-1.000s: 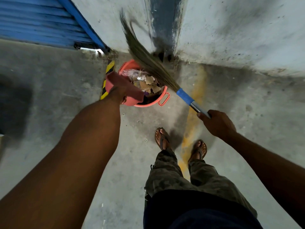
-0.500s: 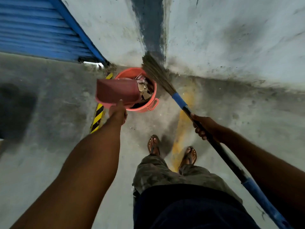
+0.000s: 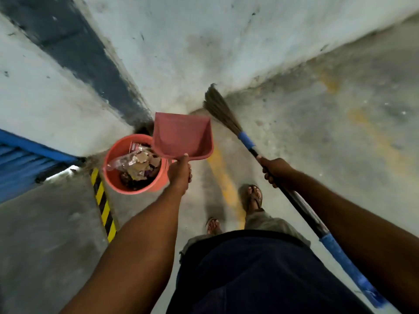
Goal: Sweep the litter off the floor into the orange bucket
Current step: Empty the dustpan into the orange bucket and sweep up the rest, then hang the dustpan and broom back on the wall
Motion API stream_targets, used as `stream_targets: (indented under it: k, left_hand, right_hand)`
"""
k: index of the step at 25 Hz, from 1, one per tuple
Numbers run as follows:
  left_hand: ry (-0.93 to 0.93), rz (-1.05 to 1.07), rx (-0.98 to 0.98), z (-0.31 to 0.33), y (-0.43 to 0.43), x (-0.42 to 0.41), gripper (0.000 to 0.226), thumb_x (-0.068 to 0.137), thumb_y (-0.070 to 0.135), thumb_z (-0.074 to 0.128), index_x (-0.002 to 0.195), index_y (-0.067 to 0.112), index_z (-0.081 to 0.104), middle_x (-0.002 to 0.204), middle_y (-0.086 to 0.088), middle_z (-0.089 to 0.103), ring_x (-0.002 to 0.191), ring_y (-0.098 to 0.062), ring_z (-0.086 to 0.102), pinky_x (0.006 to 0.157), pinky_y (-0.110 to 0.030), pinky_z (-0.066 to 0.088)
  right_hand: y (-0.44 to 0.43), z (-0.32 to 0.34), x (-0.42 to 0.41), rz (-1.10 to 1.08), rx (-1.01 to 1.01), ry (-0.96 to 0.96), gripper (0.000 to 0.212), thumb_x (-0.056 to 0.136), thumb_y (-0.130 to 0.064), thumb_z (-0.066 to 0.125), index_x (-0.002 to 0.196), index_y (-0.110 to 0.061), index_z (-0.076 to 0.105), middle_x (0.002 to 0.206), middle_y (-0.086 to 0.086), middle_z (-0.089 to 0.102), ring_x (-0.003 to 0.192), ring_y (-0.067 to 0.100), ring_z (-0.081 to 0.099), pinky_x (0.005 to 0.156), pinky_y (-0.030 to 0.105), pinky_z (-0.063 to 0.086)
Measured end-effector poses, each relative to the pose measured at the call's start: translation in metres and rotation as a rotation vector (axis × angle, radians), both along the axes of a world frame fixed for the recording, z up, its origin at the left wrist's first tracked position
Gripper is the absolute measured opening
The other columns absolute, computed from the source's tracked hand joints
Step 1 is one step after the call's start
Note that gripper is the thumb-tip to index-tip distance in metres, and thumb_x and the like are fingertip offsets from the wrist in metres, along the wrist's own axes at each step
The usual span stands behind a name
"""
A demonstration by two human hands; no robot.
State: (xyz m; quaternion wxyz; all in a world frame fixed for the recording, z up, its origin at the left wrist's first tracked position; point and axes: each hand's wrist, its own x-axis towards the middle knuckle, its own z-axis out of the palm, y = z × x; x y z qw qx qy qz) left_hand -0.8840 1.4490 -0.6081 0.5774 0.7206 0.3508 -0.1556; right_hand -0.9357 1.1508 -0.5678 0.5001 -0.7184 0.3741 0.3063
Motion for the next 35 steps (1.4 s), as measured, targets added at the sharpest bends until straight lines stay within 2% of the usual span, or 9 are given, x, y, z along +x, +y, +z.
stream_targets:
  k: [5, 9, 12, 20, 23, 28, 35]
  left_hand:
    - [-0.014, -0.3, 0.016, 0.012, -0.082, -0.003, 0.045, 0.096, 0.043, 0.063, 0.064, 0.011, 0.059, 0.05, -0.004, 0.053, 0.033, -0.016, 0.044, 0.044, -0.023, 0.034]
    - [-0.048, -0.562, 0.047, 0.031, -0.186, -0.025, 0.041, 0.094, 0.045, 0.063, 0.073, 0.01, 0.062, 0.055, -0.005, 0.055, 0.033, -0.016, 0.044, 0.038, -0.019, 0.033]
    - [-0.077, -0.751, 0.039, 0.042, -0.273, -0.056, 0.044, 0.095, 0.047, 0.062, 0.071, 0.011, 0.063, 0.055, -0.006, 0.057, 0.036, -0.019, 0.047, 0.04, -0.019, 0.035]
    - [-0.086, -0.998, -0.09, 0.068, -0.504, -0.153, 0.045, 0.098, 0.041, 0.06, 0.063, 0.012, 0.058, 0.047, -0.002, 0.051, 0.034, -0.015, 0.042, 0.042, -0.019, 0.034]
    - [-0.127, -1.061, -0.119, 0.092, -0.563, -0.168, 0.045, 0.099, 0.038, 0.059, 0.063, 0.012, 0.058, 0.049, -0.002, 0.051, 0.034, -0.014, 0.041, 0.039, -0.017, 0.033]
    - [-0.14, -1.169, -0.101, 0.102, -0.631, -0.159, 0.044, 0.098, 0.04, 0.059, 0.064, 0.013, 0.059, 0.049, -0.002, 0.052, 0.035, -0.014, 0.041, 0.041, -0.019, 0.034]
    - [-0.108, -1.288, -0.1, 0.111, -0.695, -0.119, 0.042, 0.099, 0.038, 0.058, 0.067, 0.011, 0.059, 0.049, -0.001, 0.051, 0.034, -0.012, 0.041, 0.038, -0.016, 0.032]
  right_hand:
    - [-0.042, 0.008, -0.083, -0.332, 0.143, -0.03, 0.048, 0.099, -0.054, 0.059, 0.077, -0.012, 0.051, 0.058, 0.003, 0.046, 0.037, 0.011, 0.039, 0.038, 0.019, 0.033]
    - [-0.099, 0.017, -0.148, -0.531, 0.196, -0.034, 0.042, 0.103, -0.045, 0.056, 0.079, -0.012, 0.049, 0.06, 0.002, 0.044, 0.035, 0.008, 0.038, 0.035, 0.017, 0.032]
    - [-0.147, 0.025, -0.201, -0.671, 0.206, -0.046, 0.041, 0.104, -0.043, 0.053, 0.078, -0.013, 0.046, 0.058, 0.0, 0.043, 0.032, 0.006, 0.037, 0.033, 0.015, 0.03]
    - [-0.297, 0.064, -0.334, -0.95, 0.17, -0.119, 0.036, 0.107, -0.038, 0.049, 0.08, -0.015, 0.043, 0.049, -0.003, 0.043, 0.031, 0.004, 0.038, 0.034, 0.014, 0.03]
    - [-0.338, 0.08, -0.358, -1.025, 0.125, -0.152, 0.04, 0.107, -0.041, 0.048, 0.077, -0.015, 0.042, 0.048, -0.002, 0.042, 0.029, 0.006, 0.037, 0.034, 0.014, 0.029]
    - [-0.396, 0.096, -0.368, -1.129, 0.06, -0.182, 0.037, 0.108, -0.037, 0.049, 0.079, -0.014, 0.043, 0.06, 0.002, 0.041, 0.03, 0.006, 0.037, 0.035, 0.014, 0.031]
    - [-0.451, 0.083, -0.341, -1.208, 0.085, -0.162, 0.034, 0.108, -0.033, 0.05, 0.081, -0.013, 0.044, 0.044, -0.001, 0.044, 0.03, 0.006, 0.039, 0.034, 0.015, 0.032]
